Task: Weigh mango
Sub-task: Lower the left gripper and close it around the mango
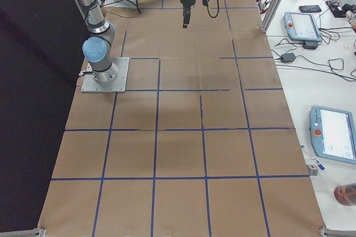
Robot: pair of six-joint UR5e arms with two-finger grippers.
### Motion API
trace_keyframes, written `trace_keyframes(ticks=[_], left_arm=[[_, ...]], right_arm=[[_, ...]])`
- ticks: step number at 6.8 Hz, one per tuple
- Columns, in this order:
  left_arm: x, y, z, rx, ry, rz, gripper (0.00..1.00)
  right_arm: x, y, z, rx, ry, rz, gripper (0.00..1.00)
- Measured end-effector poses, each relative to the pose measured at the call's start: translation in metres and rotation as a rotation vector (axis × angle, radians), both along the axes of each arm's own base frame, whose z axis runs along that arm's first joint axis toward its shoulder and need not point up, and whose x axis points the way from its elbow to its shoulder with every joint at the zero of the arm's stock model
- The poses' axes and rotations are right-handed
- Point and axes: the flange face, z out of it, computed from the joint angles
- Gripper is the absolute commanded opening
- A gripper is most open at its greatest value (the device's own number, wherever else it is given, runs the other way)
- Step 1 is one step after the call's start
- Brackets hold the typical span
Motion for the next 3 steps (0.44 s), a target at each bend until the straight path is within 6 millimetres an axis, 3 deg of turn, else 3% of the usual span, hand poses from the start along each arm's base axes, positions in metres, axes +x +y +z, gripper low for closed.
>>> trace_keyframes(ticks=[3], left_arm=[[0.003, -0.009, -0.056, 0.005, 0.030, 0.009, 0.98]], right_arm=[[0.000, 0.000, 0.000, 0.000, 0.000, 0.000, 1.00]])
